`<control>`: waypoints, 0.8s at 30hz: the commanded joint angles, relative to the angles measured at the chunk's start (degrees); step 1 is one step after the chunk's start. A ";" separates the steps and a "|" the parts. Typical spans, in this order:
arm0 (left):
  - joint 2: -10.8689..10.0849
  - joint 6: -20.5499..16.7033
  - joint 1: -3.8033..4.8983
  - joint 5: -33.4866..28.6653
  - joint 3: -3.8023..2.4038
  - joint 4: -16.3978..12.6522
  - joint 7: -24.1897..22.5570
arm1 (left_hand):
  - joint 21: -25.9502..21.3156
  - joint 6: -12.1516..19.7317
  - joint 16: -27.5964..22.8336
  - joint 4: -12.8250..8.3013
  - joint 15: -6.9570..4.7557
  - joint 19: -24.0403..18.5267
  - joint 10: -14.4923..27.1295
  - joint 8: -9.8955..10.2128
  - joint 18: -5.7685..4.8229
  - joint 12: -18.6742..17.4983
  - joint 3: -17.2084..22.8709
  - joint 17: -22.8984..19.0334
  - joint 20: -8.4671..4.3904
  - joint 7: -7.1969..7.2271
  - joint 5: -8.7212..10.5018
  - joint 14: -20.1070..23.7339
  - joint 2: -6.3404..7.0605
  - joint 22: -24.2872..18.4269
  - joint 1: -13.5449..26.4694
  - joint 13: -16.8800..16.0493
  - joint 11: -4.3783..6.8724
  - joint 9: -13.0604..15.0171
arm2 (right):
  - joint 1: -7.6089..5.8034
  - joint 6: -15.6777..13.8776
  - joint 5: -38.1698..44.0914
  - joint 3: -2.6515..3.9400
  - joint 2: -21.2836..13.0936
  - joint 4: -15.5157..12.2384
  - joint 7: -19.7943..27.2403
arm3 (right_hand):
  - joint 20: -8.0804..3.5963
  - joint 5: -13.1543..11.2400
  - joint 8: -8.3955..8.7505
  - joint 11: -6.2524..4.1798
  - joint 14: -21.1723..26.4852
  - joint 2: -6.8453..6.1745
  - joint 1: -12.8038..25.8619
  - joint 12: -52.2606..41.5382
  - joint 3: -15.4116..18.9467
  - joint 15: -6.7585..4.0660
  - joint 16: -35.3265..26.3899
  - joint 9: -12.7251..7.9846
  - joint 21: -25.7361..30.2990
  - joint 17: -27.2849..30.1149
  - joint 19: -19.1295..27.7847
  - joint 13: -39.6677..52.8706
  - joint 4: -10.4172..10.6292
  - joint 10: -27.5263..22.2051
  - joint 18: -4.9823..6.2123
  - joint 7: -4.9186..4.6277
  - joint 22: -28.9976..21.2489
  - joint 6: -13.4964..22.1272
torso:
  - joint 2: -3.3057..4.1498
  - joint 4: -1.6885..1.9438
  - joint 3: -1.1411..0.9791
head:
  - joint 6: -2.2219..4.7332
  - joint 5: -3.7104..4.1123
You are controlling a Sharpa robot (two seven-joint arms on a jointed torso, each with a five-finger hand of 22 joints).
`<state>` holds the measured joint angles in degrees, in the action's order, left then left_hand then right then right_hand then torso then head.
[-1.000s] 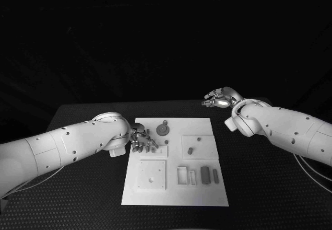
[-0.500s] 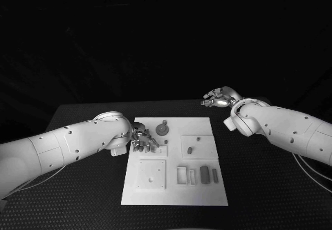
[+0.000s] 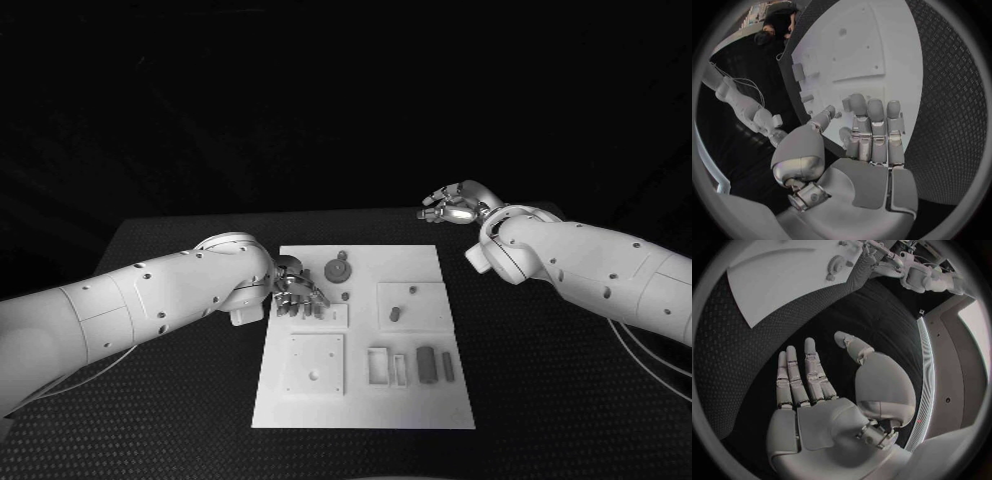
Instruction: Assemble the parts on the task board
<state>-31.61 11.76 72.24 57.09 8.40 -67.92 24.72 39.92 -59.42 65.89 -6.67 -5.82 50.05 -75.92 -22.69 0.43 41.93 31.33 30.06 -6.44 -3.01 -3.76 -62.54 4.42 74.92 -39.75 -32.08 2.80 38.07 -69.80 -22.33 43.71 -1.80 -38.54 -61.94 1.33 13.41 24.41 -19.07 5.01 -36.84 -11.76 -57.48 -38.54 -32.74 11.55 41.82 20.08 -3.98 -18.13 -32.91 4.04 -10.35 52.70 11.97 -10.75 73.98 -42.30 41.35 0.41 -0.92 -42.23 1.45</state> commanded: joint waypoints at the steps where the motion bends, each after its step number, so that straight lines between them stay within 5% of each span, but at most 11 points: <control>1: 0.31 0.92 0.01 -0.23 -0.03 0.29 -0.64 | 0.36 -0.46 0.28 -0.82 -0.25 -0.29 0.10 -0.30 -0.43 0.30 0.00 -0.07 -4.68 -0.05 -0.19 0.14 -0.88 1.25 -0.15 -0.03 0.33 0.13 | 0.04 0.67 0.33 0.01 0.07 -0.06 0.35 | 0.10 0.34 -0.16 5.31 0.50 0.07 0.45 -0.24 0.33 -0.03 0.30 -0.07 0.22 0.07 0.45 -0.08 -0.09 -9.19 -0.97 -1.66 0.06 -0.75 | 0.03 0.01 0.02 | -0.07 0.04; 24: 1.00 1.81 -0.16 0.35 0.00 1.38 -0.85 | 0.42 -0.54 0.31 -2.45 -0.26 -0.17 0.04 -0.30 -0.43 0.36 0.06 -0.15 -4.68 -0.03 -0.20 0.08 -1.35 1.21 -0.85 0.03 0.34 0.27 | 0.05 0.66 0.38 0.01 -0.08 -0.41 0.33 | 0.11 0.34 -0.18 5.32 0.53 0.07 0.45 -0.25 0.34 -0.03 0.34 -0.08 0.22 0.10 0.47 -0.08 -0.09 -9.19 -0.96 -1.66 0.08 -0.75 | 0.04 -0.02 0.01 | -0.22 0.16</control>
<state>-30.70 12.33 72.08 57.21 8.44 -66.59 24.66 40.15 -59.42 65.89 -8.81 -5.82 50.06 -75.93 -22.69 0.43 41.93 31.43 30.00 -6.44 -3.01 -3.76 -62.54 3.54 74.91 -40.64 -32.06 2.79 38.27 -69.78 -22.32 43.72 -1.80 -38.61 -62.19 1.33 13.59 24.41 -19.07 5.01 -36.84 -11.76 -57.48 -38.54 -32.74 11.55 41.82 20.09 -3.98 -18.08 -32.73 4.04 -10.35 52.70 11.97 -10.75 73.97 -42.30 41.36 0.40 -0.91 -42.44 1.59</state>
